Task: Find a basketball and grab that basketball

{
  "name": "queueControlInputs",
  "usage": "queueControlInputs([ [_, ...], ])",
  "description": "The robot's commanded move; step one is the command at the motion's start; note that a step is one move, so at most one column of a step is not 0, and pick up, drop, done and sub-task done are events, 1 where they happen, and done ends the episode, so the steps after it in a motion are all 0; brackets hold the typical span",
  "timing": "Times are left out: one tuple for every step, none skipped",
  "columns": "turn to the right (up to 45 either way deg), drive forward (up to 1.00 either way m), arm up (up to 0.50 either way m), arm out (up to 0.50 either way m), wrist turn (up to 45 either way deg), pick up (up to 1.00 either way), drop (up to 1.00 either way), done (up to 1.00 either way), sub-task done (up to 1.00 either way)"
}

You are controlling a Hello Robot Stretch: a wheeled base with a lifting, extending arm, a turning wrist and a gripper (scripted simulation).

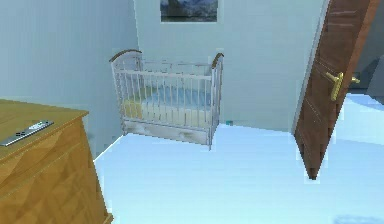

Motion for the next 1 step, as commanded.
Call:
queueControlInputs([
  [0.0, 0.00, 0.00, 0.00, 0.0, 1.00, 0.00, 0.00, 0.00],
])
